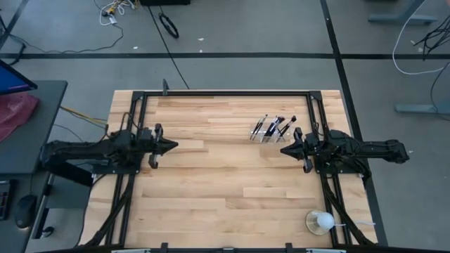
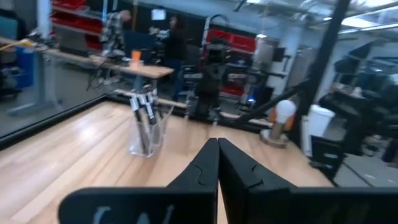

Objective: Put items in baskets/containers
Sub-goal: Return to Home Position

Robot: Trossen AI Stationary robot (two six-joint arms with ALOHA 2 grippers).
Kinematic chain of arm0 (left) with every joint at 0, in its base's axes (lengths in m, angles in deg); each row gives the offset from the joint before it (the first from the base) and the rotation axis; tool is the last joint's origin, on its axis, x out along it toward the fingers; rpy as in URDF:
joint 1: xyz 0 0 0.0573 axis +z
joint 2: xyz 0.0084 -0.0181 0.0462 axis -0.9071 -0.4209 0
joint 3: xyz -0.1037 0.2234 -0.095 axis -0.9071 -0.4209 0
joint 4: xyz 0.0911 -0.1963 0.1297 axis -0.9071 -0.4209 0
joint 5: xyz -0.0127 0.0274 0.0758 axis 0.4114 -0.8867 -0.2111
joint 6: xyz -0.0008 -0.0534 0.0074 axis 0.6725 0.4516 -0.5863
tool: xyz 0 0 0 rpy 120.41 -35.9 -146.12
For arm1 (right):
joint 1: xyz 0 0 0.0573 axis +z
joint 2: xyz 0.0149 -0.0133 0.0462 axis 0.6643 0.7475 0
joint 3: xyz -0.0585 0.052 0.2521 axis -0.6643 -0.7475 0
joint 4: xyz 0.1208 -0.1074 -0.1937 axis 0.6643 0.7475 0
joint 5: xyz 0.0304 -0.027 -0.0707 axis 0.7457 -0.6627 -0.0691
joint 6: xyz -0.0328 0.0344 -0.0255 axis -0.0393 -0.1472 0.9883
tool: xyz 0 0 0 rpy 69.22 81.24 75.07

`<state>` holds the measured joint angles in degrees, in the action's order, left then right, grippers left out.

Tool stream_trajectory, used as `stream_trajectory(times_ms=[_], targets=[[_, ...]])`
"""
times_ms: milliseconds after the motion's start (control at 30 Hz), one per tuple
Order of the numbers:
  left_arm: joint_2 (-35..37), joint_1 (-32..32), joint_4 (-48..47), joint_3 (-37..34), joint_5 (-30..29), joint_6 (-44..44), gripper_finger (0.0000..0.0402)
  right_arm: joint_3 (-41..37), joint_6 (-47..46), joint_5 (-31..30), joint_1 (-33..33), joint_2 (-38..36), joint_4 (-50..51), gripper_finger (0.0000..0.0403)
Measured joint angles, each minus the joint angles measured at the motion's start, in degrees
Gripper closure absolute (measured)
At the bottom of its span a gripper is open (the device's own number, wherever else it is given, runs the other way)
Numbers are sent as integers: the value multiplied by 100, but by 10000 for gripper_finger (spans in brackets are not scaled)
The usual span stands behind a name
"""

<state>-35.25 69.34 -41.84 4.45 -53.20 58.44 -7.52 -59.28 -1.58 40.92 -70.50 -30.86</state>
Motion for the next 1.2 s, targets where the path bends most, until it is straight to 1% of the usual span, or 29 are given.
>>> stream_trajectory(times_ms=[100,233,367,467,600,733,800,967,1067,1200], targets=[[536,150,-469,-3,238,-12,394,0,0,0,0,0,0,379],[1092,181,-994,-5,279,-222,397,0,1,-1,0,0,0,380],[1424,63,-1447,-7,275,-463,395,0,0,0,0,0,0,380],[1404,-34,-1536,-7,201,-571,392,0,0,0,0,1,0,380],[1391,-206,-1746,-6,-119,-824,396,0,1,-1,1,1,-1,380],[1380,-309,-1759,-5,-173,-957,395,0,2,-1,0,1,-1,380],[1367,-317,-1767,-5,-183,-822,389,0,1,0,1,2,-1,380],[1341,-317,-1764,-5,-206,-64,374,0,2,-1,0,2,-1,380],[1343,-317,-1701,-11,-228,297,372,0,2,-2,1,2,-2,380],[1343,-317,-1648,-11,-266,446,376,0,2,0,0,2,-2,380]])
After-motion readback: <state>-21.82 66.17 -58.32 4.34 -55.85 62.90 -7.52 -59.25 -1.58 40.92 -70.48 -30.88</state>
